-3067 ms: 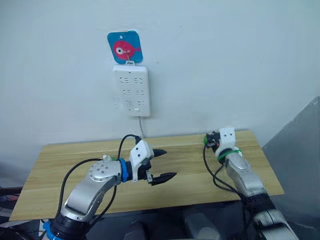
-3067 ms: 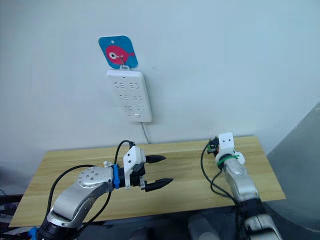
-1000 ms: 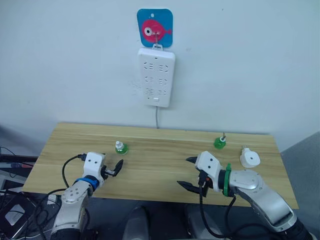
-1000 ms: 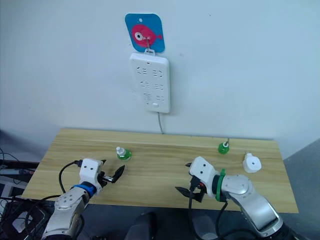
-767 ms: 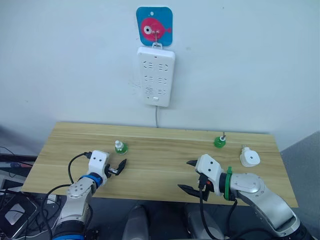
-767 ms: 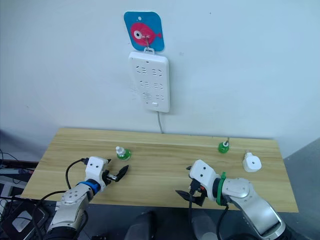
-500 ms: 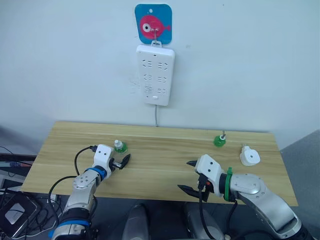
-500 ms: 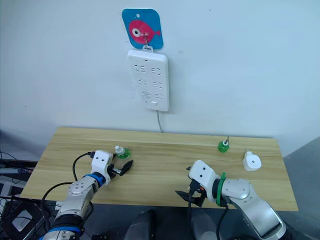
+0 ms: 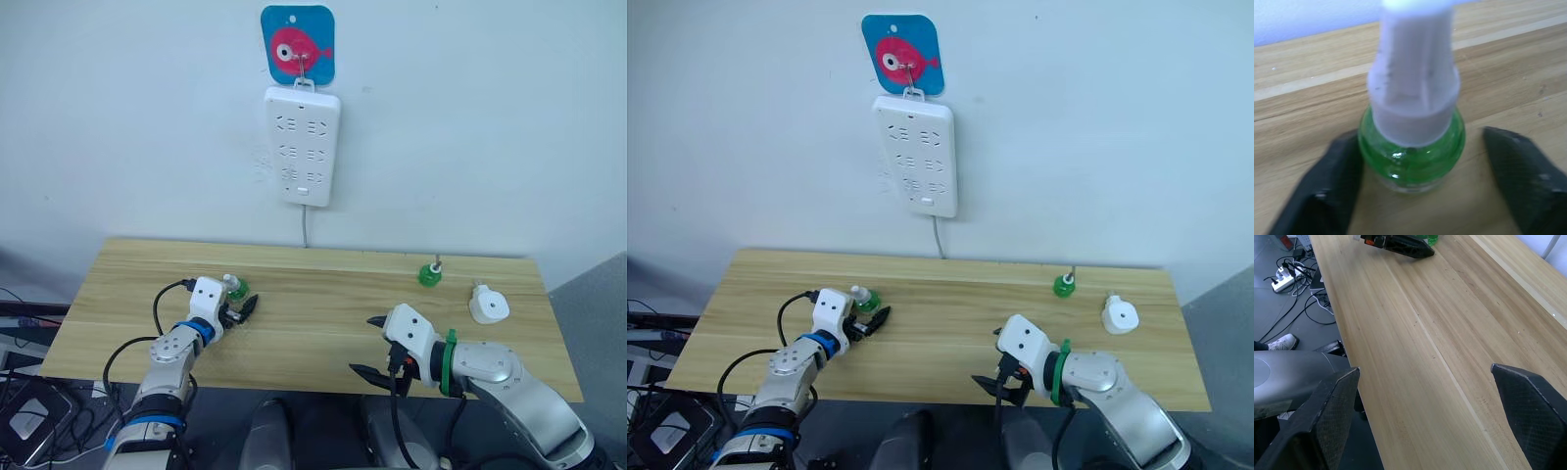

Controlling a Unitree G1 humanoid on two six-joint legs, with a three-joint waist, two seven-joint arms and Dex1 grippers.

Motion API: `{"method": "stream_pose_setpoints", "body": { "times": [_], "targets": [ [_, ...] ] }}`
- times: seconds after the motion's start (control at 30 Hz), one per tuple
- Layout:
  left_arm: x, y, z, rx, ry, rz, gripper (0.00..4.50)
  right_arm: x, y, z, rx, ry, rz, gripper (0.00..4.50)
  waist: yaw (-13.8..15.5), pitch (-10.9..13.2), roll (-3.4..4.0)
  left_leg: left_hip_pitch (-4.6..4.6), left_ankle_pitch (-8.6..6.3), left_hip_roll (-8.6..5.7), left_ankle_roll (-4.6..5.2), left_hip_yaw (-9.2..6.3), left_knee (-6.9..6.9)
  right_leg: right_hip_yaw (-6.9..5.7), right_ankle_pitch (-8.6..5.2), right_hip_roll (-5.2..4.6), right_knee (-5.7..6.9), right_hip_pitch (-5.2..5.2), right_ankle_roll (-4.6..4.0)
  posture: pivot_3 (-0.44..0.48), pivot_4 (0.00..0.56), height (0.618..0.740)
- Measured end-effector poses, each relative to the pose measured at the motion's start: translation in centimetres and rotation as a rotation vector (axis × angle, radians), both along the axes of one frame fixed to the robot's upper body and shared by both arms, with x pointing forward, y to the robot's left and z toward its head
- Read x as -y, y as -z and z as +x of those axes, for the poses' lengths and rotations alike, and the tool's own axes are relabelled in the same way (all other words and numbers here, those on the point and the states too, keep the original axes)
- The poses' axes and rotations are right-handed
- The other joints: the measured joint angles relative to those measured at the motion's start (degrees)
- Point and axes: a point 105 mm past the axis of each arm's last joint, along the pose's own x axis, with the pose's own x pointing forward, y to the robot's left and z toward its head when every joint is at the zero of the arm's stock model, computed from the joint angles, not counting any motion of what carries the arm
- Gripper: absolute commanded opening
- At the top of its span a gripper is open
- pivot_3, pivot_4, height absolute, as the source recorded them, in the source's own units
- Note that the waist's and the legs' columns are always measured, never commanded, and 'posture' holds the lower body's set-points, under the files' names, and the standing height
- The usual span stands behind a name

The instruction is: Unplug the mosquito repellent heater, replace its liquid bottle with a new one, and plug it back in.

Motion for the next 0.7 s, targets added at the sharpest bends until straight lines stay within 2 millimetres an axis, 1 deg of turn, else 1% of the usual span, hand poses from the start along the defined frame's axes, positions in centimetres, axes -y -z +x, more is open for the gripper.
{"method": "stream_pose_setpoints", "body": {
  "times": [0.07,0.1,0.2,0.27,0.4,0.43,0.47,0.5,0.53,0.6,0.7],
  "targets": [
    [0.2,0.0,0.1,0.005,0.005,0.003,2.31,0.1,0.0,0.0,-0.002,0.001,-0.002,4.50,0.0,0.0,-0.01,0.00,0.00,0.00,0.00,-0.01,-0.01,-0.01,0.00,0.00,0.00,-0.01,0.00,-0.202,0.263,0.733],
    [0.3,0.0,0.2,0.009,0.005,0.007,2.23,0.1,0.1,-0.1,-0.003,0.002,-0.003,4.50,0.0,0.0,-0.01,0.00,0.00,0.00,0.00,-0.01,-0.01,-0.01,0.00,0.00,0.00,-0.01,0.00,-0.203,0.262,0.733],
    [0.4,0.0,0.3,0.013,0.007,0.017,2.23,0.4,0.2,-0.3,-0.011,0.006,-0.012,4.50,-0.1,0.0,-0.01,-0.01,0.00,0.00,0.00,0.00,-0.01,-0.01,0.00,0.00,0.00,-0.01,0.00,-0.204,0.260,0.733],
    [0.5,0.0,0.1,0.017,0.023,0.024,2.23,0.5,0.1,-0.2,-0.010,0.011,-0.005,4.50,-0.2,0.0,-0.01,-0.01,0.00,0.00,0.00,0.00,-0.01,0.00,0.00,0.00,0.00,-0.01,0.00,-0.201,0.247,0.733],
    [1.0,0.2,-1.2,0.017,0.112,0.058,2.23,0.6,-0.5,0.1,-0.001,0.018,0.019,4.50,-0.8,0.0,-0.02,-0.06,0.00,0.03,-0.01,-0.01,-0.02,-0.03,0.00,0.00,0.00,-0.05,0.00,-0.187,0.226,0.733],
    [1.6,0.3,-1.6,0.012,0.153,0.064,2.23,0.7,-0.9,0.4,0.010,0.021,0.029,4.50,-1.1,0.0,-0.02,-0.08,0.01,0.06,-0.01,-0.03,-0.02,-0.03,0.00,-0.03,0.01,-0.07,0.00,-0.186,0.223,0.733],
    [2.1,0.2,-2.2,0.009,0.205,0.071,2.23,0.6,-1.4,0.6,0.022,0.011,0.042,4.50,-1.3,0.0,-0.06,-0.14,0.01,0.05,-0.01,-0.06,0.00,-0.07,0.00,-0.01,0.01,-0.10,0.00,-0.183,0.216,0.733],
    [4.2,-0.7,-3.7,0.013,0.371,0.092,2.23,0.4,-2.4,1.2,0.046,-0.012,0.059,4.50,-1.5,0.0,-0.07,-0.20,0.01,0.11,-0.02,-0.04,-0.01,-0.03,0.01,-0.07,0.00,-0.15,0.00,-0.183,0.213,0.733],
    [6.0,-1.7,-4.4,0.024,0.476,0.088,2.23,0.3,-3.2,1.6,0.066,-0.027,0.074,4.50,-1.5,0.0,-0.06,-0.20,0.04,0.11,-0.06,-0.07,0.00,-0.07,0.02,-0.15,0.05,-0.15,0.00,-0.183,0.213,0.733],
    [8.5,-3.3,-5.2,0.042,0.609,0.068,2.23,0.1,-4.5,2.1,0.098,-0.053,0.092,4.50,-1.3,0.0,-0.06,-0.21,0.05,0.09,-0.07,-0.13,0.01,-0.15,0.02,-0.17,0.04,-0.12,0.01,-0.185,0.199,0.733],
    [11.2,-5.2,-6.3,0.016,0.780,0.054,2.23,-0.6,-5.4,2.0,0.084,-0.106,0.129,4.50,-1.3,0.0,-0.07,-0.27,0.05,0.02,-0.07,-0.24,0.03,-0.27,0.02,-0.17,0.04,-0.13,0.01,-0.201,0.181,0.733]
  ]
}}
